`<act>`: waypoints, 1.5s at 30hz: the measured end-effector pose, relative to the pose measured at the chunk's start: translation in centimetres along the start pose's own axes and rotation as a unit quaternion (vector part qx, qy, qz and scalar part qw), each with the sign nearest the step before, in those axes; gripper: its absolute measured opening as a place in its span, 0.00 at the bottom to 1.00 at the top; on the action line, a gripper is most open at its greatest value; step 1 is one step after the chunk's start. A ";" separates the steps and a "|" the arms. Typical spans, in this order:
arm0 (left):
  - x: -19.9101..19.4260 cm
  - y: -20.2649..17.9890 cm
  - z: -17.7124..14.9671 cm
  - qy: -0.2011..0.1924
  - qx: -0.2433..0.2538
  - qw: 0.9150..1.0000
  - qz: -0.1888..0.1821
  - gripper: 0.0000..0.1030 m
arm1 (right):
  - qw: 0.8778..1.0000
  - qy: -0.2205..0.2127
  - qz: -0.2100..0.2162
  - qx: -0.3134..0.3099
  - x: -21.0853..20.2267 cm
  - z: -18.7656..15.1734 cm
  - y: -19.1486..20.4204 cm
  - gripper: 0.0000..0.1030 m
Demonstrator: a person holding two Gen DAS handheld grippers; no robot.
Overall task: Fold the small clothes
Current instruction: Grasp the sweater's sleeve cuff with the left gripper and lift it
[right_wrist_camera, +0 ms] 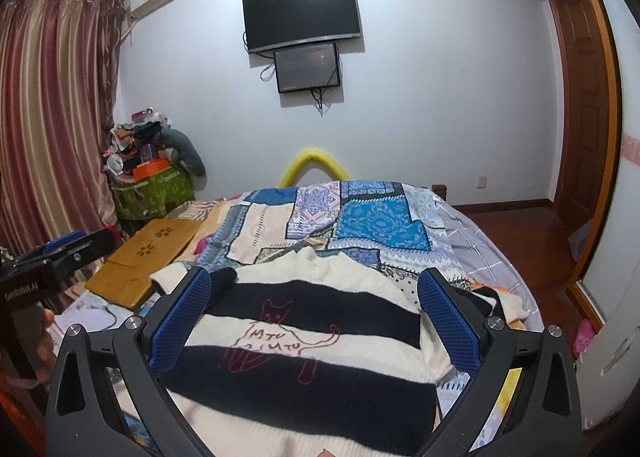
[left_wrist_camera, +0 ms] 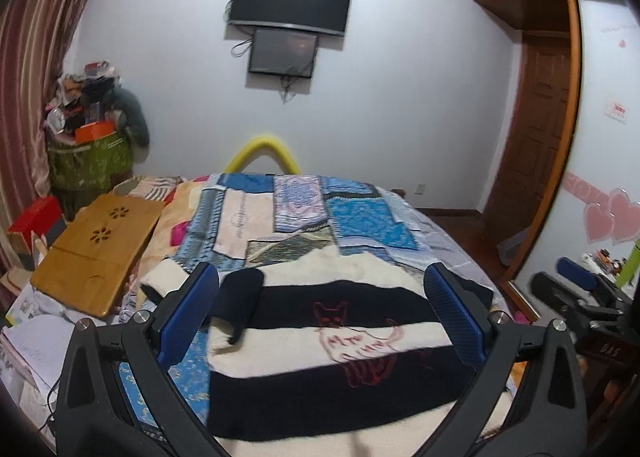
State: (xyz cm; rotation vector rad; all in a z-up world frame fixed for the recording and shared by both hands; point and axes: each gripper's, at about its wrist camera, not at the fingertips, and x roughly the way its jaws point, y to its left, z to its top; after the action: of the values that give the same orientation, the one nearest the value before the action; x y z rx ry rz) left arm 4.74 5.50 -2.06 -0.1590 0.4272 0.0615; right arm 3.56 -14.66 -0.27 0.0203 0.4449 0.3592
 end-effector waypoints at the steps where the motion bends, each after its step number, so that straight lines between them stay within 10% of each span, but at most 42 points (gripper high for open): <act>1: 0.4 0.5 -0.1 0.001 0.000 1.000 0.011 1.00 | 1.000 0.001 -0.003 -0.001 0.5 0.2 -0.2 1.00; 11: 8.3 7.1 -0.4 0.075 0.008 0.995 0.059 1.00 | 0.999 0.039 0.019 0.027 5.7 1.5 -3.0 1.00; 29: 22.6 18.0 -4.9 0.238 -0.051 0.958 0.149 1.00 | 0.987 0.161 -0.008 0.009 15.8 -0.9 -6.4 1.00; 45: 28.7 20.4 -9.2 0.306 -0.060 0.942 0.121 0.70 | 0.974 0.226 -0.017 -0.019 19.2 -4.2 -7.8 1.00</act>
State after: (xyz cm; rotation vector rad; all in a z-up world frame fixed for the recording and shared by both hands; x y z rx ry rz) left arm 25.19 24.86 -25.13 -0.2454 1.0673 0.2861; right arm 20.52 -15.56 -12.79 -0.1091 0.8871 0.3378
